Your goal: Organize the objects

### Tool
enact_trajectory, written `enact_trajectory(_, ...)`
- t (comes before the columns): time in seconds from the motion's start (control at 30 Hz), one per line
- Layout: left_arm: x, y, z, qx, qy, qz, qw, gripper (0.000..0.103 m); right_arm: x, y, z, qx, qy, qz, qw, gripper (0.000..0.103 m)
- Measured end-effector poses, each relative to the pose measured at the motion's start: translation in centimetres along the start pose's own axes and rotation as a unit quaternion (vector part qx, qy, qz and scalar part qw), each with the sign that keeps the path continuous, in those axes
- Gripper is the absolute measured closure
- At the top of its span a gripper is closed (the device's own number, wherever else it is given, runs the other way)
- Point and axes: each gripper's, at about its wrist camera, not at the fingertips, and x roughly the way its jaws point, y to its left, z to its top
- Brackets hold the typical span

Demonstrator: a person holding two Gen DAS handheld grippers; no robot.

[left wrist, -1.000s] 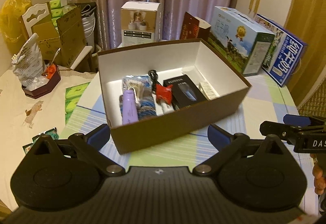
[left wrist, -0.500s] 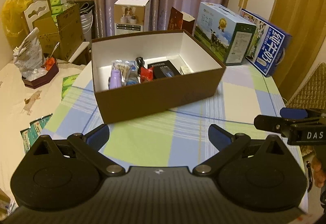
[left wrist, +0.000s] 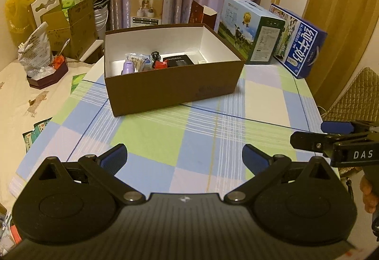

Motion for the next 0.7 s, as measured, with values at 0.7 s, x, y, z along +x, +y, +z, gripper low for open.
enact_trajectory(0.7,-2.0,-3.4,-3.3,-0.005,0.006,0.004,1.0,0.001,-2.7,-1.4,-3.6,-0.012,0.015,0.012,1.0,0.002)
